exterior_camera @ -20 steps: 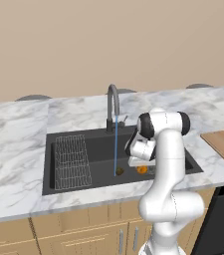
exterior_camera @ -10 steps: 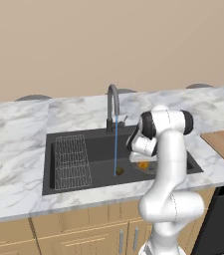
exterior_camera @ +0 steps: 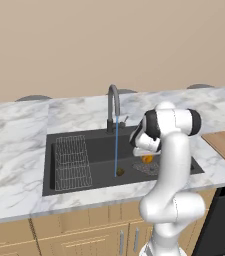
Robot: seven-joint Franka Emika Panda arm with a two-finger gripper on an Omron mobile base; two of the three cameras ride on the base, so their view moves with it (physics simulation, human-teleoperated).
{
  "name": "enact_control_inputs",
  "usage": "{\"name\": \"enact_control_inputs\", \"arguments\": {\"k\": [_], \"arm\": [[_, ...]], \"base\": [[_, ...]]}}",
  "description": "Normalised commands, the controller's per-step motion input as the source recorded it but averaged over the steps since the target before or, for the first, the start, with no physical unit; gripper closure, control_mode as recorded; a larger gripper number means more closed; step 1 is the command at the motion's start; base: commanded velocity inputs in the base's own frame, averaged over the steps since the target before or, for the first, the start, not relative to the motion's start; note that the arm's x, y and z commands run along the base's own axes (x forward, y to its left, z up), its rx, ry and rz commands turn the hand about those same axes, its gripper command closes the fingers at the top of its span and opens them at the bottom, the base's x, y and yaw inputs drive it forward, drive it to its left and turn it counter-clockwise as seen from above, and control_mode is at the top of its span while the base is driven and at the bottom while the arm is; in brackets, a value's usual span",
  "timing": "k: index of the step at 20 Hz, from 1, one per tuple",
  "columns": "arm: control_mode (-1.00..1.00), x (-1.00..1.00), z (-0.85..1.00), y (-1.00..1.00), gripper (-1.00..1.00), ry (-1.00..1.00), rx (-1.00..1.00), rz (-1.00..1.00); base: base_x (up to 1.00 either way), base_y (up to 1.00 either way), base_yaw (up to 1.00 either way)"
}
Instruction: Pick the orange, kiwi from the sink and place them on the cutting board to airdry. Then turn off the sink faucet.
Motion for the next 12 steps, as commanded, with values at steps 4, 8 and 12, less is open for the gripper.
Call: {"name": "enact_control_inputs", "arguments": {"k": [4, 8, 12], "arm": [[-1.0, -0.03, 0.52, -0.11, 1.0, -0.07, -0.06, 0.0], [-1.0, -0.04, 0.52, -0.14, 1.0, -0.06, -0.06, 0.0], [-1.0, -0.08, 0.53, -0.16, 1.0, -0.06, -0.06, 0.0]], "base": [[0.0, 0.0, 0.0], [0.0, 0.0, 0.0], [0.0, 0.0, 0.0]]}}
